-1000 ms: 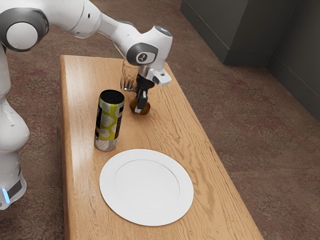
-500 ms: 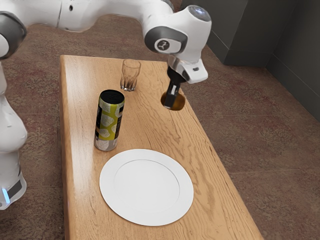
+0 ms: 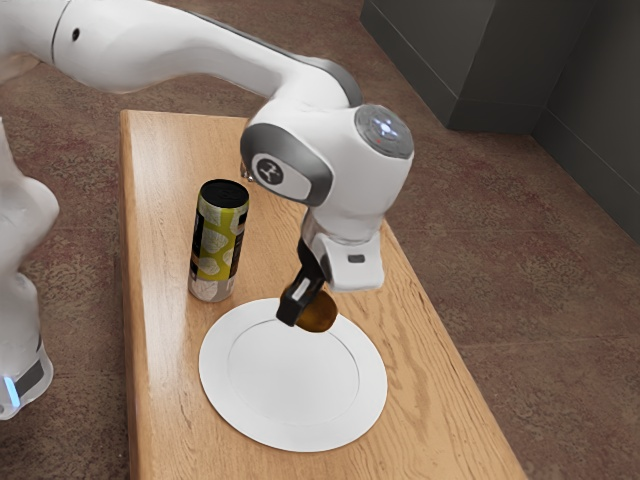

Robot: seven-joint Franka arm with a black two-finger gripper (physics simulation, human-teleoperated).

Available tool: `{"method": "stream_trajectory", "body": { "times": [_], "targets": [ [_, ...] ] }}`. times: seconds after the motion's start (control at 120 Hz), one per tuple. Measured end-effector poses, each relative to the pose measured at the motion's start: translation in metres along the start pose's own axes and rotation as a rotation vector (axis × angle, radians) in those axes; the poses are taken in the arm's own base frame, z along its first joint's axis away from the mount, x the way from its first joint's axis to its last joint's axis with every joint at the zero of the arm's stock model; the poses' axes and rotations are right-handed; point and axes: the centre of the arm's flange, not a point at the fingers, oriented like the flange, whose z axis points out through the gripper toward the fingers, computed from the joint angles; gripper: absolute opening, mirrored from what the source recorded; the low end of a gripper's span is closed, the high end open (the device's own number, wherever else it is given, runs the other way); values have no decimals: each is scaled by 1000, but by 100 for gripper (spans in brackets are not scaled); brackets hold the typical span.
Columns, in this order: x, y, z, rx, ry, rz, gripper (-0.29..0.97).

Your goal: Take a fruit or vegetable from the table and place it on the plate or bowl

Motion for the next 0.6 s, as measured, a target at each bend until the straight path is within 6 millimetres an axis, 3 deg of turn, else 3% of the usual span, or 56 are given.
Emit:
{"method": "stream_trajectory", "body": {
  "times": [0.083, 0.208, 0.317, 0.358, 0.4, 0.492, 0.55, 0.6],
  "targets": [
    [0, 4, 6, -3, -11, -35, 29],
    [0, 4, 8, -8, -16, -87, 53],
    [0, -1, 8, -11, -18, -134, 61],
    [6, -14, 12, -16, -26, -166, 63],
    [12, -53, 17, -33, -31, -247, 64],
    [16, -188, 6, -46, 19, -466, 66],
    [-11, -271, -3, 7, 51, -594, 67],
    [-42, -321, -1, 39, 50, -687, 67]
  ]
}}
